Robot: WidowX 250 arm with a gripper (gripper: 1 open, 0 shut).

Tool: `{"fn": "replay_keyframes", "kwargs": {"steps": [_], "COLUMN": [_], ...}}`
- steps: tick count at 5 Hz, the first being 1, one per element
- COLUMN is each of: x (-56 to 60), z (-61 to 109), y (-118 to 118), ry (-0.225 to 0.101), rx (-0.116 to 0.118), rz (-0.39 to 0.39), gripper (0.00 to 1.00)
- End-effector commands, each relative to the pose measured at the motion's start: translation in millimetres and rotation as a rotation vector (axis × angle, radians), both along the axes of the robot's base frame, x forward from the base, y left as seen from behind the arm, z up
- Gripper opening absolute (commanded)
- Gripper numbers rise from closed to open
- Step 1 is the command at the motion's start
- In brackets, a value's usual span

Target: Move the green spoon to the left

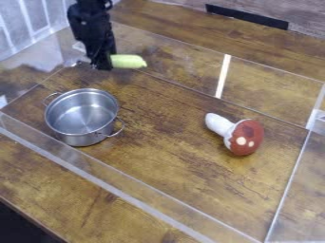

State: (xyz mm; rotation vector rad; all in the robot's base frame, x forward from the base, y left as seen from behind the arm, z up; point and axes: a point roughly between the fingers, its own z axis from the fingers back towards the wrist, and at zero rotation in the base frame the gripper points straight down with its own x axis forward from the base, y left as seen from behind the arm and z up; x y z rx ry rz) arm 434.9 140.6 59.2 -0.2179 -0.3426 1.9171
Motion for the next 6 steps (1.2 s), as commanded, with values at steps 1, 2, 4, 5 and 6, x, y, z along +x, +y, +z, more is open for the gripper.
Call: {"fn": "replay_keyframes", "kwargs": {"steps": [1, 2, 4, 5, 6], "x": [7.1, 6.3, 6.8, 10.0, 10.0], "z": [30.5, 42.4, 52.0, 58.1, 59.8], "y": [12.7, 26.7, 21.5, 2.7, -15.4], "ry": [-0.073, -0.083, -0.099, -0.099, -0.102], "rx": [0.018, 0.021, 0.033, 0.033, 0.031], "rz": [-0.01, 0.015, 0.034, 0.033, -0.031], "gripper": [0.0, 0.0, 0.0, 0.0, 0.0]}}
